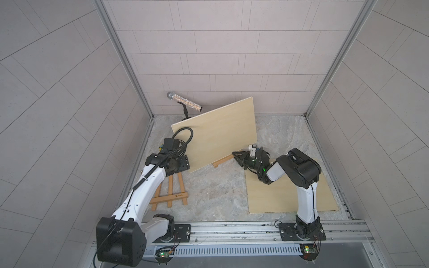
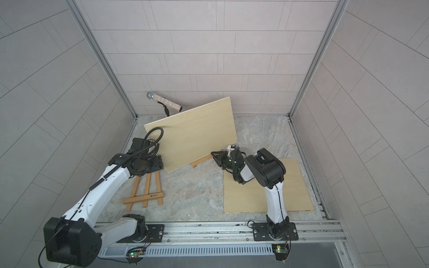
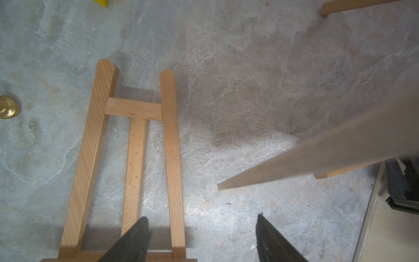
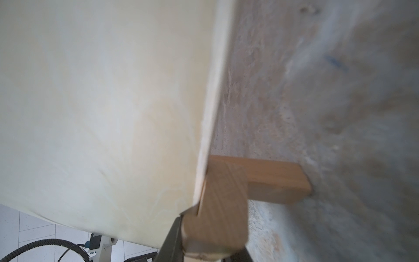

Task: Disassemble the easel
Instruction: Move the easel to the center of the board.

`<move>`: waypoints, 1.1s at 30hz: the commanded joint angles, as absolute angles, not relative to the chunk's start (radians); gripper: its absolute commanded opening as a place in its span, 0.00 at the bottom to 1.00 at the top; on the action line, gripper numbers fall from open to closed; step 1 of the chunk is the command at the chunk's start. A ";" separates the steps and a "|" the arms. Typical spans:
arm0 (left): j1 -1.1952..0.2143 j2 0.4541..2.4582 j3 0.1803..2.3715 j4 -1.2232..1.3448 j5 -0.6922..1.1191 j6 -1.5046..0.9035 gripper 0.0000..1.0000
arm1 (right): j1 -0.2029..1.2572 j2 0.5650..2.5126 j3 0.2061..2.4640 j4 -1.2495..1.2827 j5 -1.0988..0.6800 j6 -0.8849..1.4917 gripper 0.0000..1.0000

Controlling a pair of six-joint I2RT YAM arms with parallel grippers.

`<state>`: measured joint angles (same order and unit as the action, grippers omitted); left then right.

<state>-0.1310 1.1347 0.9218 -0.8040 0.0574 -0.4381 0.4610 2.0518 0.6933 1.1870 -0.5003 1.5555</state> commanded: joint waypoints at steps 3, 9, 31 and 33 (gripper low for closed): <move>-0.107 1.070 0.884 -0.764 0.033 -0.405 0.80 | 0.444 2.051 0.674 1.021 -0.541 1.509 0.35; -0.085 1.069 0.896 -0.736 0.072 -0.365 0.80 | 0.406 1.959 0.675 0.936 -0.566 1.461 0.55; 0.158 1.132 0.899 -0.359 0.607 -0.246 0.74 | 0.282 1.595 0.786 0.275 -0.706 0.841 0.81; 0.161 1.131 0.883 -0.313 0.639 -0.248 0.73 | 0.273 1.606 0.788 0.301 -0.719 0.835 0.81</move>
<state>0.1528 1.1362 0.8787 -0.4191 0.5415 -0.2710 0.2794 1.5925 0.7845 0.2874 -0.6804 0.8883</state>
